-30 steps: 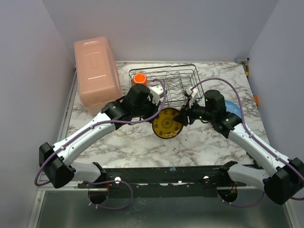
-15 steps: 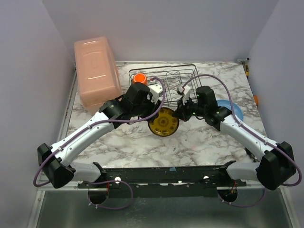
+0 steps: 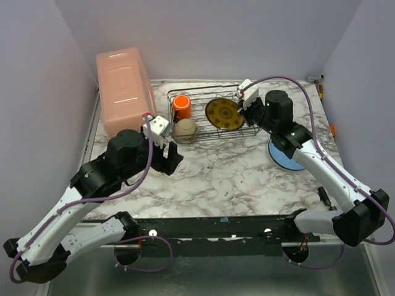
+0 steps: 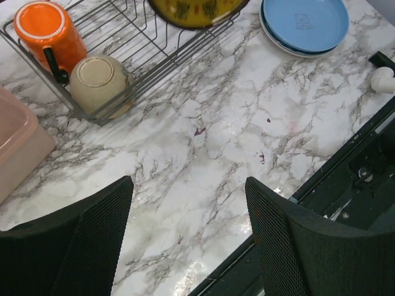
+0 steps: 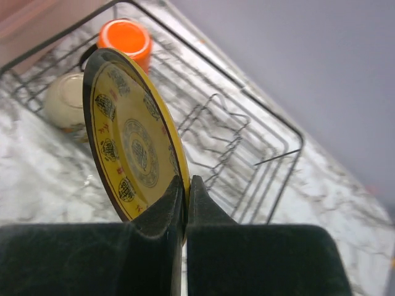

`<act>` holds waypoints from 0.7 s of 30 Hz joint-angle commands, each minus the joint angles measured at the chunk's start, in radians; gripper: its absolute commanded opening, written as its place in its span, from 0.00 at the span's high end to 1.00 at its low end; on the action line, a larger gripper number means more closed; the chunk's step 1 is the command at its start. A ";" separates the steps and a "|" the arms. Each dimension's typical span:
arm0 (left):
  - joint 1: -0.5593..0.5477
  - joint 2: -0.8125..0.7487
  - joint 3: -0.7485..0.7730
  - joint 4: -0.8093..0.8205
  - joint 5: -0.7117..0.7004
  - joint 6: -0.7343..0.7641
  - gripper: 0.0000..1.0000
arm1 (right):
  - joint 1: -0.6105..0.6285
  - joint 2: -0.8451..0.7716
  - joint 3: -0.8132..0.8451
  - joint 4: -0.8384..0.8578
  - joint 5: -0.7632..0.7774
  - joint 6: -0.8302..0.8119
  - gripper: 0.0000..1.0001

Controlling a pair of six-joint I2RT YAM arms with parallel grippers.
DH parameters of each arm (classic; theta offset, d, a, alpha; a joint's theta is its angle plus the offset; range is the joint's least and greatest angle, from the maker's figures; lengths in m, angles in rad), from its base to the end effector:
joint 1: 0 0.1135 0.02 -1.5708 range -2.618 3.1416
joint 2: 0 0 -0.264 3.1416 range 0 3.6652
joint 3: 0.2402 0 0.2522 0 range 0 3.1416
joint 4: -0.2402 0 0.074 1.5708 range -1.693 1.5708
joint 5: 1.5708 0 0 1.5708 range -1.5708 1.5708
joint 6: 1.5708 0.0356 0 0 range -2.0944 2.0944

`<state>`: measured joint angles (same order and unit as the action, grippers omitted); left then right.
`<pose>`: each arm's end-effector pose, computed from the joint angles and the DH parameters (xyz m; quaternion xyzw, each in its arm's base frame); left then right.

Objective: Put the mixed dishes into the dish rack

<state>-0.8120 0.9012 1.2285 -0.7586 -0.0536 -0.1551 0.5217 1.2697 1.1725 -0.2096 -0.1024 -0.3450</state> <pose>0.1172 -0.1208 0.4103 0.2578 0.8014 -0.2307 0.4879 0.2545 0.1505 0.3685 -0.3658 0.7186 0.0932 0.5840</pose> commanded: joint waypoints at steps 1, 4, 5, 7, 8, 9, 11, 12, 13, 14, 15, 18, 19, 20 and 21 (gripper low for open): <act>-0.003 -0.155 -0.148 -0.087 -0.066 -0.055 0.26 | -0.004 0.034 0.052 0.111 0.186 -0.265 1.00; -0.003 -0.250 -0.228 -0.093 -0.103 -0.058 0.25 | -0.003 0.104 0.099 0.161 0.244 -0.362 1.00; -0.004 -0.275 -0.253 -0.088 -0.122 -0.057 0.24 | -0.003 0.131 0.114 0.173 0.253 -0.402 1.00; -0.003 -0.323 -0.291 -0.074 -0.161 -0.049 0.23 | -0.005 0.183 0.143 0.196 0.273 -0.477 1.00; -0.003 -0.341 -0.303 -0.062 -0.179 -0.041 0.23 | -0.006 0.209 0.163 0.196 0.281 -0.524 1.00; -0.003 -0.352 -0.313 -0.049 -0.203 -0.029 0.23 | -0.008 0.238 0.180 0.196 0.290 -0.564 1.00; -0.003 -0.368 -0.328 -0.017 -0.251 -0.001 0.23 | -0.017 0.293 0.227 0.196 0.296 -0.619 1.00; -0.003 -0.371 -0.333 -0.003 -0.271 0.010 0.23 | -0.027 0.320 0.255 0.196 0.285 -0.632 1.00; -0.004 -0.368 -0.335 0.003 -0.296 0.021 0.23 | -0.033 0.340 0.278 0.198 0.273 -0.650 1.00; -0.003 -0.369 -0.339 0.015 -0.315 0.034 0.23 | -0.037 0.360 0.293 0.199 0.261 -0.676 1.00; -0.004 -0.373 -0.350 0.033 -0.336 0.038 0.23 | -0.037 0.376 0.306 0.200 0.253 -0.704 1.00; -0.003 -0.396 -0.389 0.081 -0.371 0.030 0.23 | -0.040 0.428 0.331 0.239 0.231 -0.788 1.00; -0.003 -0.404 -0.408 0.103 -0.378 0.028 0.23 | -0.042 0.446 0.344 0.250 0.234 -0.805 1.00; -0.003 -0.412 -0.421 0.115 -0.384 0.027 0.23 | -0.046 0.469 0.358 0.255 0.234 -0.817 1.00; -0.004 -0.418 -0.430 0.124 -0.387 0.029 0.23 | -0.050 0.493 0.377 0.256 0.227 -0.836 1.00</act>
<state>-0.8120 0.5179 0.8497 -0.7208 -0.3519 -0.1444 0.4847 1.7004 1.4727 -0.0345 0.1402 -1.0512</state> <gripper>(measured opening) 0.771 0.022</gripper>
